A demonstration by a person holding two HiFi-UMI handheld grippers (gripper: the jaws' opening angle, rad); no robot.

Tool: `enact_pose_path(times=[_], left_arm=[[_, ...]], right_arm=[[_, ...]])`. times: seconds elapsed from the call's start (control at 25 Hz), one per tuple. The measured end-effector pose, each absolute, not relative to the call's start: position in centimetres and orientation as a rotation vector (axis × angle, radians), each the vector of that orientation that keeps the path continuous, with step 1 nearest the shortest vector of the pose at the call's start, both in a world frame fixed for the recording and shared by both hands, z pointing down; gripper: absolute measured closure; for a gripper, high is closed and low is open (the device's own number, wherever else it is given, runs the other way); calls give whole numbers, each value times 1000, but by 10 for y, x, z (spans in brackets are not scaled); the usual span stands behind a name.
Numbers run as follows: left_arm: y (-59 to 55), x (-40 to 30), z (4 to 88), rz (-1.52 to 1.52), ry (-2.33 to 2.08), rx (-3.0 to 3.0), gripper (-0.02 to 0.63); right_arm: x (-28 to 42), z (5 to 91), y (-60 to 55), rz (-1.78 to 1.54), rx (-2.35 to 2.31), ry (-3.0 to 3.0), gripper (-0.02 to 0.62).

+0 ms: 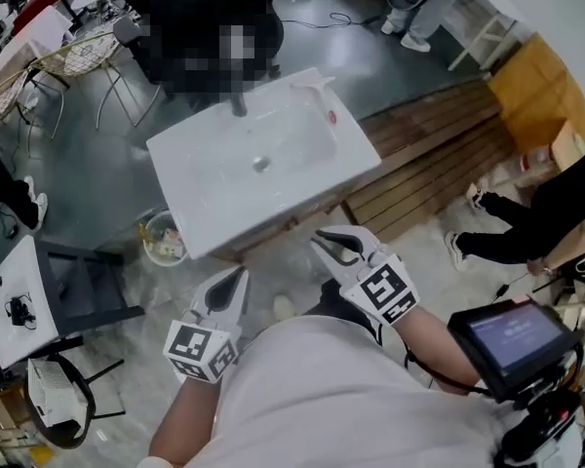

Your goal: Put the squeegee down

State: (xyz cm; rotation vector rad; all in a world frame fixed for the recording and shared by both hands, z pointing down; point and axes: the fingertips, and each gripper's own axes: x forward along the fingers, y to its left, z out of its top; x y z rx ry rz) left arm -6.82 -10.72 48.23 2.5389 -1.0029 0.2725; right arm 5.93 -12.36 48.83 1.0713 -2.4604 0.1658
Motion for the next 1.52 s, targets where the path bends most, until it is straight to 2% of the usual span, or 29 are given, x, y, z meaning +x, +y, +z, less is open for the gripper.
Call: enact_pose_path(times=[1.52], left_arm=[[-95,-35,488,306,-908,2581,598]], right_arm=[[73,479,-102,139,1099,-2434,548]])
